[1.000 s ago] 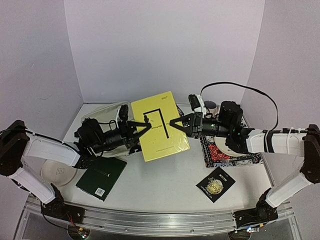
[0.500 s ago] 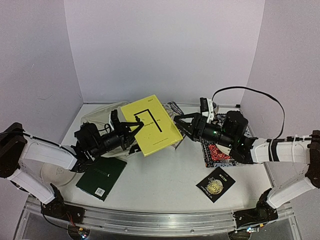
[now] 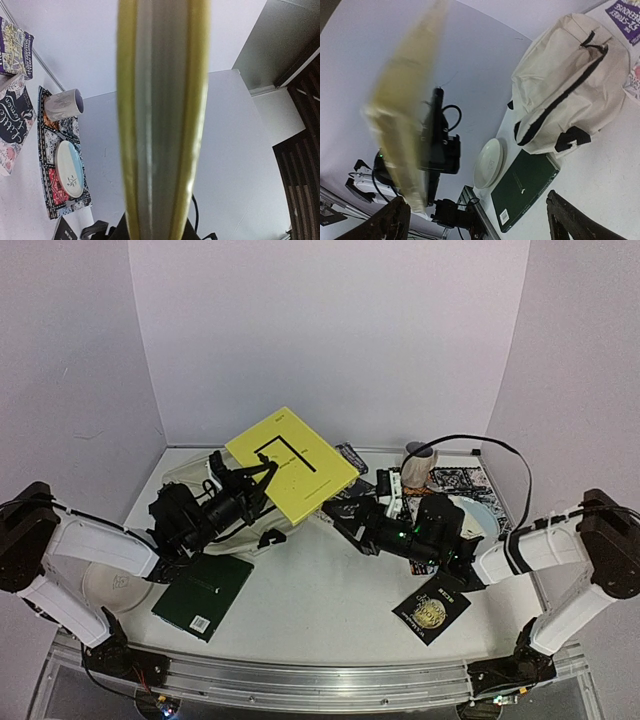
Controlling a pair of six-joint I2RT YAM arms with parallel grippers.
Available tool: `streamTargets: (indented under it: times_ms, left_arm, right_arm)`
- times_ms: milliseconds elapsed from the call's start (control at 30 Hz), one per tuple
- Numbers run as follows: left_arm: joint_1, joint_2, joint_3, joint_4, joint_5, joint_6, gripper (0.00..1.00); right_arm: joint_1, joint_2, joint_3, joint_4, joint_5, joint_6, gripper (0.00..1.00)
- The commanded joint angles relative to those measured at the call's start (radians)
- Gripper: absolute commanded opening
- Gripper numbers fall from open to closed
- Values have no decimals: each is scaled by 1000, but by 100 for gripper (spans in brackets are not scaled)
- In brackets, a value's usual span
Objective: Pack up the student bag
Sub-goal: Pass from the left arm to the right
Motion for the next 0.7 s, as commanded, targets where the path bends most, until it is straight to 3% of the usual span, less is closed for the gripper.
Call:
streamTargets:
  times_ms: [0,200,667]
  left_arm:
    - [-21,12,70,202,-30,-28,0]
    - [-27,18,35,216,-72,-42,0]
    - [-18,-22,-2,224,-163,-11,0]
  right_arm:
    - [4,56,87,298,15,34,91]
    - [3,83,146,346,-24,0,87]
    - [3,27,56,359,-16,-8,90]
